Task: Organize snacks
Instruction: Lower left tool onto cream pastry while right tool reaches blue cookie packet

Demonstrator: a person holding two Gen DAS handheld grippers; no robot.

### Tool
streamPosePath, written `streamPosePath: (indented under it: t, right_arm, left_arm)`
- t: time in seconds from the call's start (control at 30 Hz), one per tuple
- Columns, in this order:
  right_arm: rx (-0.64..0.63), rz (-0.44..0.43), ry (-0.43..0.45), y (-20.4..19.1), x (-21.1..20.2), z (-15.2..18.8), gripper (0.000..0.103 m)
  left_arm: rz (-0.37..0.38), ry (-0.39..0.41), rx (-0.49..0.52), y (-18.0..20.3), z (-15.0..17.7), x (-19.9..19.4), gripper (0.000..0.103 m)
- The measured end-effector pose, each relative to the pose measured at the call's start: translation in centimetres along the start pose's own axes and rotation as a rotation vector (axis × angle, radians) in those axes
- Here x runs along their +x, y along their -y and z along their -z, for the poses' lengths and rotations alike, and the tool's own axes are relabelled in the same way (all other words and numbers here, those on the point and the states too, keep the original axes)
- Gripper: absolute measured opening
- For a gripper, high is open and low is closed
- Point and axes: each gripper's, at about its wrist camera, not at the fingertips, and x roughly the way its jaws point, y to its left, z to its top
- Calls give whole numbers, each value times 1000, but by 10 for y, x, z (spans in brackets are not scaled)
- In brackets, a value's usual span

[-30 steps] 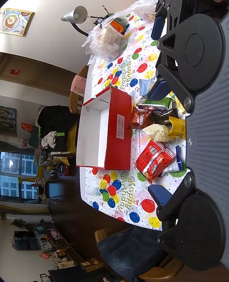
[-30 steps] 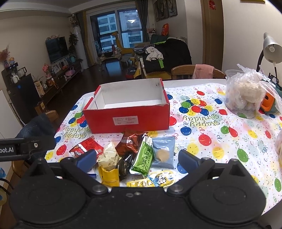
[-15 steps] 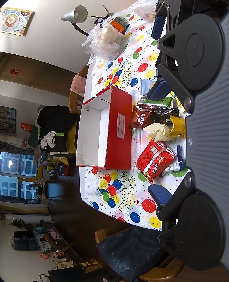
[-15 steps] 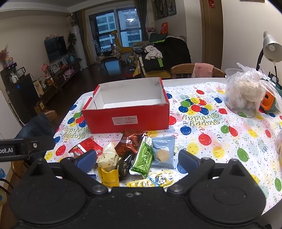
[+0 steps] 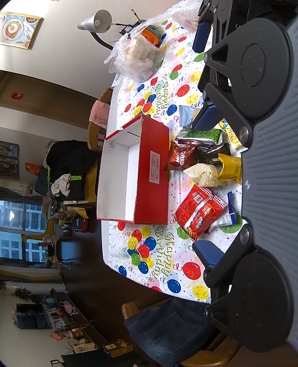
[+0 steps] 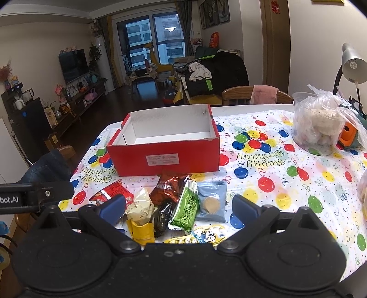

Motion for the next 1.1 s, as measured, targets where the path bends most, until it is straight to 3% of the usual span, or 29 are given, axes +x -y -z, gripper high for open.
streamPosePath:
  t: [0.4,0.9,1.1]
  right_arm:
    - [1,8,4,-1,0,2,99]
    - [-3,51,-6,19,27,3,100]
    - [-16,15,-115,37,61,-1,99]
  left_arm:
    - [3,5,-1,1,1,-3,102]
    - [8,-124,-77,-9,1,40,102]
    - [7,-200,-100,-11,1,67,101]
